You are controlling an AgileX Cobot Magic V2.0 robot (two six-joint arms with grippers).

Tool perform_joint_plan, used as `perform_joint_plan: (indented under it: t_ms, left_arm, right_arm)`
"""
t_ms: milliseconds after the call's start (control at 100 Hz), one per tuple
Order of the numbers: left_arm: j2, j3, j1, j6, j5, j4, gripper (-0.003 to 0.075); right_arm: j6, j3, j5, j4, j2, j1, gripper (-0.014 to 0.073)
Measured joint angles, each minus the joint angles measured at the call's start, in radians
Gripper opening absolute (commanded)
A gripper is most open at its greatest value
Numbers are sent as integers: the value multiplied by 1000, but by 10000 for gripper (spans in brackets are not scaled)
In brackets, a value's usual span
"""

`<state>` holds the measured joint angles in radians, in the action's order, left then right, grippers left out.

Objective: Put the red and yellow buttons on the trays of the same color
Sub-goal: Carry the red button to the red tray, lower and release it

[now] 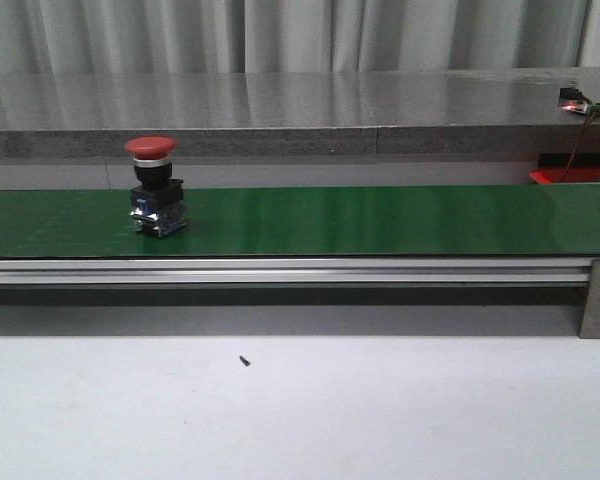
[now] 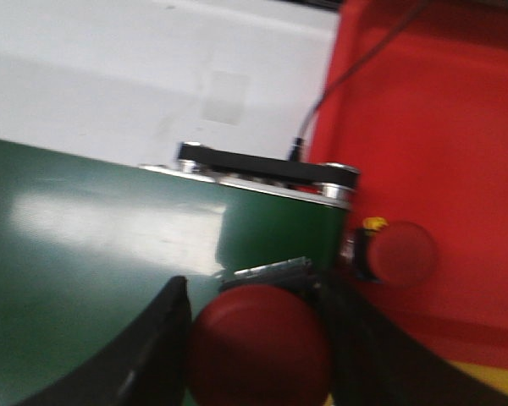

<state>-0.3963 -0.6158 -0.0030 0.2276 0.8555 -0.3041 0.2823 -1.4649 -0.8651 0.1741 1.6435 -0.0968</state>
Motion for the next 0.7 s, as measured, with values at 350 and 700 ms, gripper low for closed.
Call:
perform_joint_plan:
  t_ms: [350, 700]
  left_arm:
    - [0, 0, 0, 0, 0, 0, -20]
    - [0, 0, 0, 0, 0, 0, -20]
  right_arm:
    - [-117, 0, 49, 0, 7, -257, 120]
    - [-213, 0, 140, 9, 162, -301, 120]
